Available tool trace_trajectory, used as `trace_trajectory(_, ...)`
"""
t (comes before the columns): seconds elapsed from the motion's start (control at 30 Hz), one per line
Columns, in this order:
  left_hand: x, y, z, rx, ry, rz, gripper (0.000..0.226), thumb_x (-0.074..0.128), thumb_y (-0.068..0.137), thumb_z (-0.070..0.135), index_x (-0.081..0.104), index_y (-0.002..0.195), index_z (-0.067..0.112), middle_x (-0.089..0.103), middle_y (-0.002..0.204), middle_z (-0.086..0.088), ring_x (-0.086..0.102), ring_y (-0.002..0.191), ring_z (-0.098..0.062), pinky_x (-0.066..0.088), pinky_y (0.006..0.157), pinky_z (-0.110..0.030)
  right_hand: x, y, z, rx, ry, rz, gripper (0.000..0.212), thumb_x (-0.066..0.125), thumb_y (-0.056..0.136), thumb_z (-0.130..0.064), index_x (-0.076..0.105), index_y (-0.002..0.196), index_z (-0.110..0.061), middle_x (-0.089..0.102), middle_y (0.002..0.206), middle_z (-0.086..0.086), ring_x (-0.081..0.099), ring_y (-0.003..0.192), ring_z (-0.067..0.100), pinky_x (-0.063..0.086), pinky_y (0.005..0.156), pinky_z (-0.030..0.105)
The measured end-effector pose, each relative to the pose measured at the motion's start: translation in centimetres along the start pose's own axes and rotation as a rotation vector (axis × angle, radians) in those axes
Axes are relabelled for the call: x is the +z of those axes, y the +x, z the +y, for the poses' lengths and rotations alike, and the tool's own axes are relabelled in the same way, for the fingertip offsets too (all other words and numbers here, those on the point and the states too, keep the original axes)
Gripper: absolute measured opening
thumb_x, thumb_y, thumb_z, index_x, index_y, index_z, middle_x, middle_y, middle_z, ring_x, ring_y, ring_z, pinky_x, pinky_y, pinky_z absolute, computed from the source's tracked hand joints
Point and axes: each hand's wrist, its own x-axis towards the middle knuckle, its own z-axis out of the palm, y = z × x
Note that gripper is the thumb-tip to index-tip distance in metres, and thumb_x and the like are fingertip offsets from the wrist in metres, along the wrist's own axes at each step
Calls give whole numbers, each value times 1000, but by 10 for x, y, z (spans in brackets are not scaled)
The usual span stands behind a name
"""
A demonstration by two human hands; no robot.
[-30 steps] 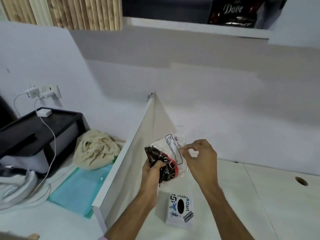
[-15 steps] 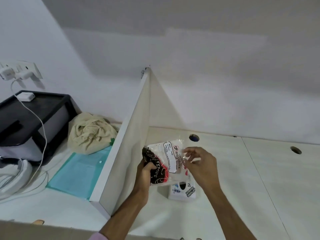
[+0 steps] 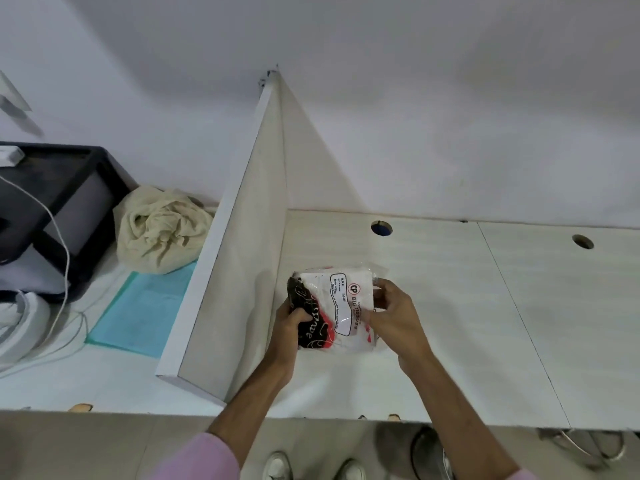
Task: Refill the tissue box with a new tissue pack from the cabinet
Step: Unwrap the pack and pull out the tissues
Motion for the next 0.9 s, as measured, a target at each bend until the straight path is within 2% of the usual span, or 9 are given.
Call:
trace_trajectory(0.1, 2, 0, 0, 12, 27, -52, 21, 52, 68, 17, 64, 85, 20, 70, 69, 7, 66, 67, -13, 51, 61, -30, -2, 0, 6, 55, 78, -105, 33, 85, 75, -14, 75, 106, -18, 81, 99, 3, 77, 94, 19, 61, 76, 30)
trace_trajectory(0.2, 1, 1, -4, -10, 29, -126, 25, 55, 71, 29, 69, 92, 25, 74, 74, 10, 70, 72, -9, 53, 64, -30, -5, -3, 12, 47, 158, -196, 39, 84, 76, -13, 74, 114, -18, 81, 105, 4, 78, 100, 20, 61, 79, 30)
trace_trajectory(0.33, 0, 6, -10, -69, -136, -117, 30, 66, 81, 47, 81, 97, 27, 80, 96, 2, 76, 90, -14, 58, 82, -35, -7, -5, 20, 30, 219, -231, 42, 78, 84, 0, 71, 122, -16, 80, 111, 6, 77, 103, 18, 60, 77, 27)
trace_trajectory(0.4, 0, 9, -10, -100, -147, -71, 38, 54, 97, 50, 83, 101, 27, 81, 106, -2, 76, 99, -18, 57, 90, -37, -8, -4, 26, 71, 254, -183, 31, 74, 89, 2, 75, 116, -13, 81, 107, 8, 77, 103, 26, 60, 75, 30)
trace_trajectory(0.43, 0, 11, -11, -98, -121, -55, 39, 51, 101, 47, 83, 102, 25, 81, 106, -3, 76, 99, -21, 58, 87, -36, -9, -4, 29, 101, 271, -152, 26, 73, 90, 2, 76, 112, -11, 81, 105, 11, 77, 102, 30, 60, 74, 32)
trace_trajectory(0.53, 2, 13, -15, -75, -47, 26, 26, 57, 103, 24, 80, 91, 19, 80, 81, 0, 71, 77, -22, 53, 55, -23, -9, -4, 36, 164, 311, -119, 22, 69, 93, 4, 75, 111, -6, 80, 105, 19, 78, 95, 32, 59, 74, 35)
trace_trajectory(0.6, 3, 14, -17, -67, 4, 72, 21, 60, 102, 18, 78, 90, 17, 78, 74, 2, 69, 69, -19, 47, 47, -19, -9, -5, 39, 182, 321, -132, 22, 67, 94, 4, 74, 112, -4, 79, 104, 22, 77, 87, 27, 58, 72, 33)
trace_trajectory(0.7, 2, 20, -19, -68, 27, 100, 20, 64, 99, 18, 79, 86, 20, 80, 80, -1, 72, 76, -22, 55, 62, -27, -13, -7, 37, 189, 368, -139, 19, 66, 95, 5, 73, 110, -5, 82, 85, 4, 77, 71, 13, 57, 59, 24)
trace_trajectory(0.9, -6, 35, -27, -91, -17, 144, 22, 59, 101, 13, 76, 86, 17, 77, 73, 3, 71, 69, -17, 52, 63, -27, -28, -3, 33, 191, 475, -50, 32, 80, 84, -11, 73, 115, -6, 81, 108, 11, 78, 94, 26, 63, 82, 42)
